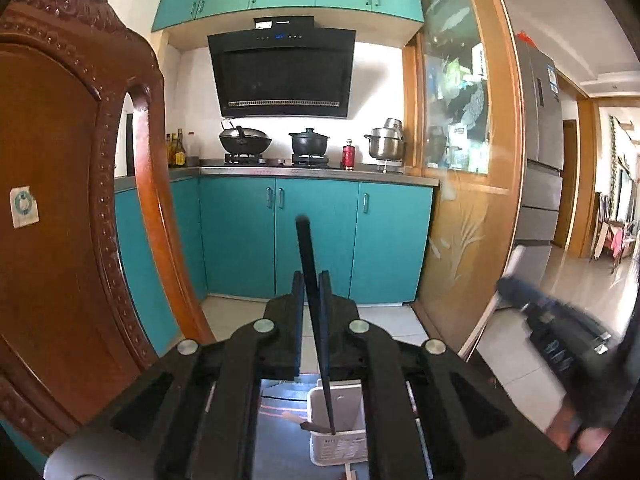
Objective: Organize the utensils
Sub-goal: 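Lift both held chopsticks and carry them above the white holder, then open both tools over the holder to drop the chopsticks inside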
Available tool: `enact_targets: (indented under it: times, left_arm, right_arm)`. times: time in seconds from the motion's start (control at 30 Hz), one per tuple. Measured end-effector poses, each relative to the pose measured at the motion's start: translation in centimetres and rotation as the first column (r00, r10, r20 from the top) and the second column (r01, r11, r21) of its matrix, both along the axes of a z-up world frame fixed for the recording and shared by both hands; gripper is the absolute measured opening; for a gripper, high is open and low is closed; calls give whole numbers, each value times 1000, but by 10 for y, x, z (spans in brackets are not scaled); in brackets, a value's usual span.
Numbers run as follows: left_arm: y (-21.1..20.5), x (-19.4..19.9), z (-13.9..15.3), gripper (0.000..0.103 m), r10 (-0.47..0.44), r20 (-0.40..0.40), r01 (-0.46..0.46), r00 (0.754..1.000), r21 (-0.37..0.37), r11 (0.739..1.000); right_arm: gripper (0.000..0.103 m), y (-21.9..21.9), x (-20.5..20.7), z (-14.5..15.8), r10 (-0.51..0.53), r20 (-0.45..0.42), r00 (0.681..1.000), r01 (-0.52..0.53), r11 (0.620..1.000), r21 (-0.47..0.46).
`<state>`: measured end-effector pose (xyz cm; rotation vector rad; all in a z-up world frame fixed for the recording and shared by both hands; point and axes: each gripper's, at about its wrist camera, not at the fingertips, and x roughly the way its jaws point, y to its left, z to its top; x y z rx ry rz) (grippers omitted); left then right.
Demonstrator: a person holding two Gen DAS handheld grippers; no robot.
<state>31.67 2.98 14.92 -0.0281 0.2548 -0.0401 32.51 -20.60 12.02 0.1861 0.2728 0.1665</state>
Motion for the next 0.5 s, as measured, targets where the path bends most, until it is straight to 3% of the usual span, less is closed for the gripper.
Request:
enact_targets:
  times: [0.2, 0.5]
  left_arm:
    - [11, -2, 17, 7, -6, 10, 7, 1000, -92, 996]
    - [-3, 18, 18, 7, 0, 28, 3, 1000, -103, 995]
  right_arm:
    - [7, -3, 8, -29, -15, -48, 999, 14, 1000, -11]
    - [7, -5, -1, -52, 10, -77, 997, -12, 1000, -21]
